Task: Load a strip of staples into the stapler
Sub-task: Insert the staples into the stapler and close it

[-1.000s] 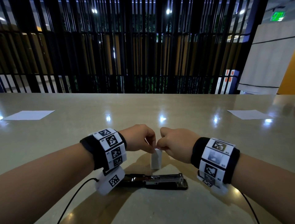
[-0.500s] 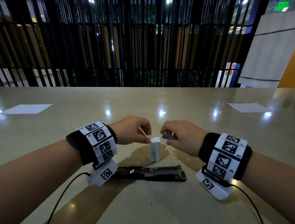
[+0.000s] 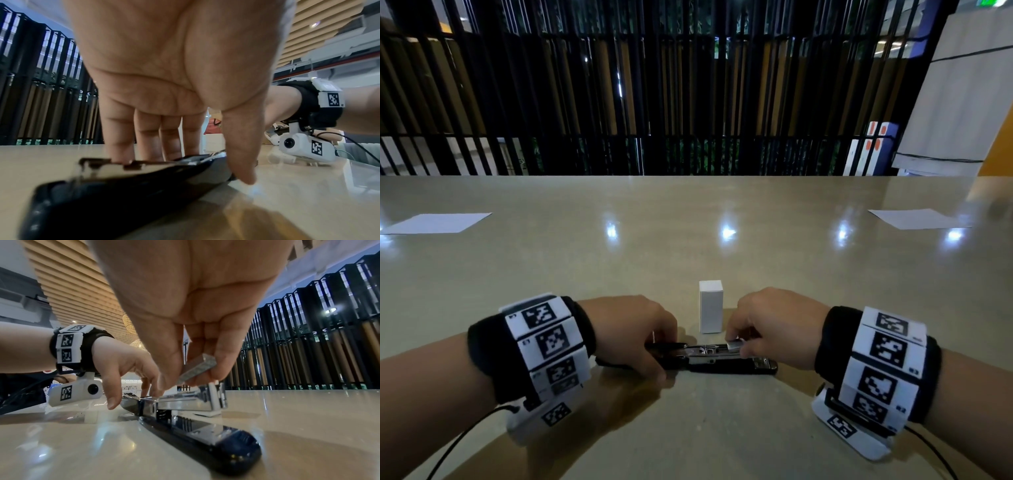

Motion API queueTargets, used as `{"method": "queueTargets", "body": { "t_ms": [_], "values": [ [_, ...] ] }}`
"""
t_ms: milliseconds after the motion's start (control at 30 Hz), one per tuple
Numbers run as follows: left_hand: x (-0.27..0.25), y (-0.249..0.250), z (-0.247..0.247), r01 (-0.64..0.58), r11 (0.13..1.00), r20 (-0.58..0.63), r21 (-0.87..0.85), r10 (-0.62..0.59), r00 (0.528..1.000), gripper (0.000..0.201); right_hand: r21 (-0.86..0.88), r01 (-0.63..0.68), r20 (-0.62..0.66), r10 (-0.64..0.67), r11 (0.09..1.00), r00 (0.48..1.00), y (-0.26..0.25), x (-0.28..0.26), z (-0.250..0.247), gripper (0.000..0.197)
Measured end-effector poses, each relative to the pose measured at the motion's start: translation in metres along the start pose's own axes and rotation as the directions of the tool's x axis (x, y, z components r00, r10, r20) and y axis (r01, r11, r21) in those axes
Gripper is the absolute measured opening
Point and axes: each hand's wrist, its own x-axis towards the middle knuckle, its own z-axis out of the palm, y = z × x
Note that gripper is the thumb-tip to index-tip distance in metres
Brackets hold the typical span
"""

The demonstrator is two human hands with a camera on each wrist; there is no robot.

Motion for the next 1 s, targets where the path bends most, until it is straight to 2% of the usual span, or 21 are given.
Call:
{"method": "queueTargets", "body": {
  "t_ms": [233, 1000],
  "values": [
    [0.000, -0.001, 0.005, 0.005, 0.999, -0.036, 0.032, -0.003, 0.999, 0.036, -0.013, -0.028, -0.007, 0.028, 1.000, 1.000, -0.002, 0.003, 0.005, 0.025],
    [0.002, -0.002, 0.004, -0.001, 1.000, -0.041, 0.020, 0.002, 0.999, 0.036, -0.031, -0.031, 0.079, 0.033, 0.999, 0.996, -0.003, 0.014, 0.005, 0.026]
  ]
}}
